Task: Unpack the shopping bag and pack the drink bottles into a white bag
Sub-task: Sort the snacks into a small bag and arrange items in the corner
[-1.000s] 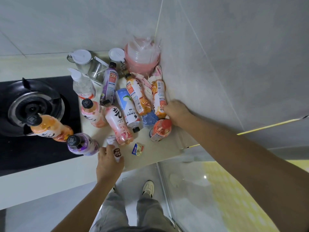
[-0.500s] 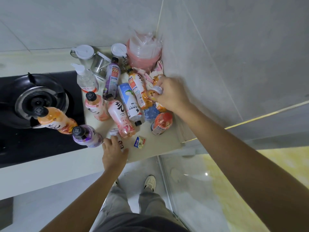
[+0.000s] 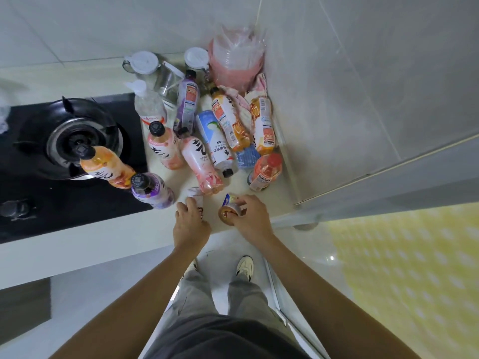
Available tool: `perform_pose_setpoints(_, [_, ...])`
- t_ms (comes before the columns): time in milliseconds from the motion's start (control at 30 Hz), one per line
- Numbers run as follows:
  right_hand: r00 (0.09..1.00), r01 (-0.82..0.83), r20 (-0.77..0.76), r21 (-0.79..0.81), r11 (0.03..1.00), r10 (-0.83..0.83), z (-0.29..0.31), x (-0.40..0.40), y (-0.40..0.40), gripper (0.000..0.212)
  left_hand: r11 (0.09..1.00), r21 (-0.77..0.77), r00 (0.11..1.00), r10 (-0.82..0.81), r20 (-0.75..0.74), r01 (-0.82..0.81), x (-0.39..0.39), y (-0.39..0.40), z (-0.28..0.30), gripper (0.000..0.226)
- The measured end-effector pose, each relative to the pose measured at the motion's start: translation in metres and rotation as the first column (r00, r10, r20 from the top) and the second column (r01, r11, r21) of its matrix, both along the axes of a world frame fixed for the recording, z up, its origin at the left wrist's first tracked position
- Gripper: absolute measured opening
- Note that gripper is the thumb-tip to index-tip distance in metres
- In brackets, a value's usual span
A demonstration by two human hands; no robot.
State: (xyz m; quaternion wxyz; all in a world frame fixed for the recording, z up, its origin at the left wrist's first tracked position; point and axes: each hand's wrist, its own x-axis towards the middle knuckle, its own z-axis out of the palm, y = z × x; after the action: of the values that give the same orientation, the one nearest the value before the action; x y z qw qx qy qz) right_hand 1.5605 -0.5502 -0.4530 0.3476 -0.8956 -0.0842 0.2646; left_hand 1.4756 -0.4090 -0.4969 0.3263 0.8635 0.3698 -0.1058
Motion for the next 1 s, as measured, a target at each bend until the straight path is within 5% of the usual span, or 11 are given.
perform_pose_setpoints(433, [0.996,-0.092,0.002,-0.045,0.995,0.092,-0.044,0.014,0.02,0.035,0.979,-0.188,0.987,0.104,0.121,-0.08,-0.031,0.005,0.0,0.035])
perform_pose_setpoints(667, [1.0,-0.009,-0.001,0.116,0.993,0.009,-0.037,0.004,0.007,0.034,0.979,-0.201,0.99,0.059,0.125,-0.033,-0.039,0.008,0.0,0.071])
perform_pose_setpoints(1000, [0.959,-0.244,-0.078,0.26,0.934,0.272,0.0,-0.043,0.034,0.03,0.868,-0.384,0.889,0.411,0.2,-0.315,-0.138,0.021,0.069,0.033])
